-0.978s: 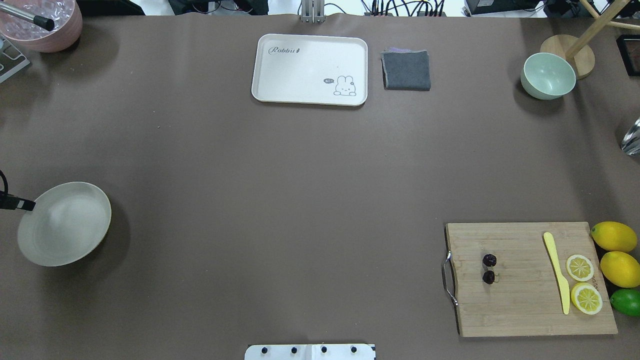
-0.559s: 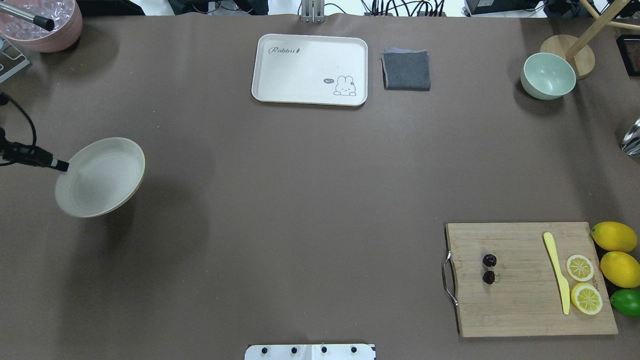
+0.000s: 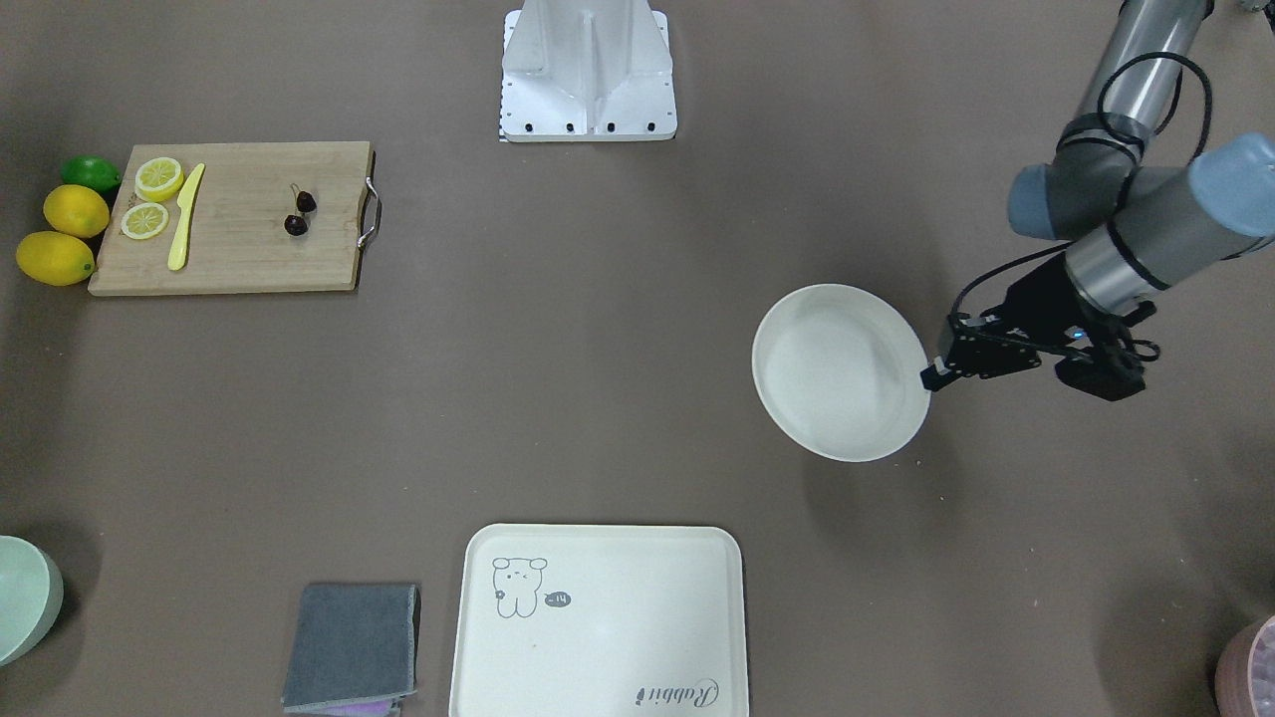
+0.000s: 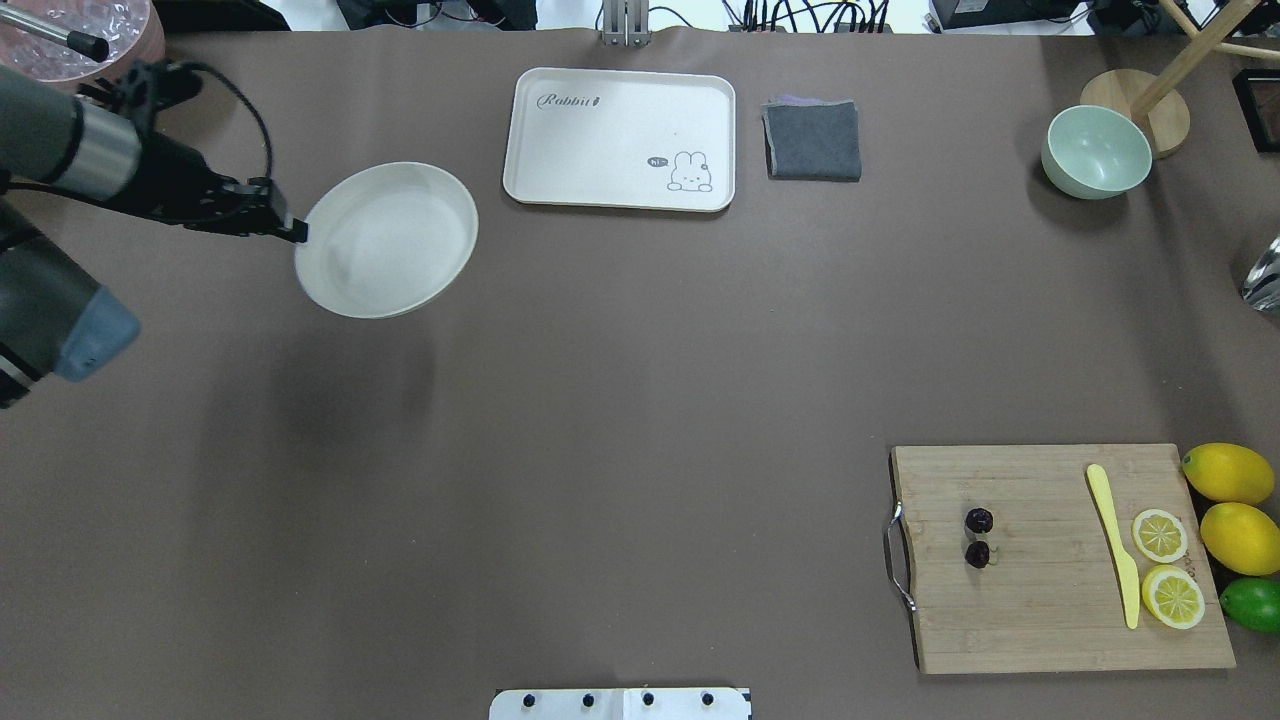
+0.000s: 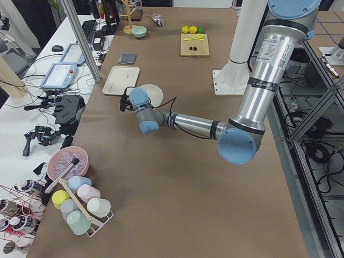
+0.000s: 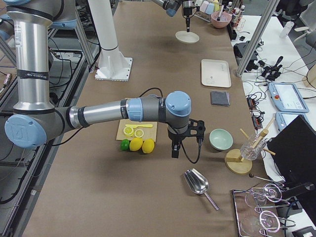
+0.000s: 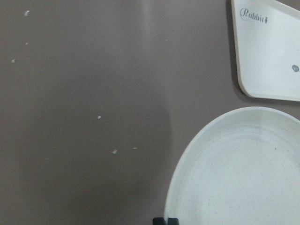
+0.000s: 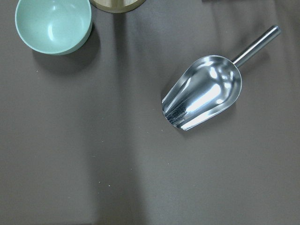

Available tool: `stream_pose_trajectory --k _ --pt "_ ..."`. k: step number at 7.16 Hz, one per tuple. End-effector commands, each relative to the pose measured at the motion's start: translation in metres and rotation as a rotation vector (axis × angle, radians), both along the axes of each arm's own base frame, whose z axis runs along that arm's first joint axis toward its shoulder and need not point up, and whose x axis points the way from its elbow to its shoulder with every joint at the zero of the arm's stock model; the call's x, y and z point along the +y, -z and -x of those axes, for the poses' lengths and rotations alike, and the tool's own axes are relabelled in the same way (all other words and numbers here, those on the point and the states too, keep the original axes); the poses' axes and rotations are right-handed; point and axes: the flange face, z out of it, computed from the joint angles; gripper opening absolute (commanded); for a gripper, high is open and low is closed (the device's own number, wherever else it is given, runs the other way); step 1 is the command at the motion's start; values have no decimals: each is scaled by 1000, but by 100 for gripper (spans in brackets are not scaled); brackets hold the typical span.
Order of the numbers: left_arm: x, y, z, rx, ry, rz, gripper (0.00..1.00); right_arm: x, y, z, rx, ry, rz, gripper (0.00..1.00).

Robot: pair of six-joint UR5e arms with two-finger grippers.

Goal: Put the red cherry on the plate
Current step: 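Drag the white bowl with the left gripper toward the table's center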

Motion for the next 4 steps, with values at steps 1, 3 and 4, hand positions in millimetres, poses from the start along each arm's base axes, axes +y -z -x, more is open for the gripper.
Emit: stream_pose_trajectory --k 1,3,4 --pt "39 81 -88 -6 53 48 0 -2 0 0 -1 -7 6 100" --pt "99 106 -169 -30 85 61 0 -7 4 1 -5 -9 4 100" --pt "126 106 -200 -41 101 63 0 -7 5 1 -7 -9 2 100"
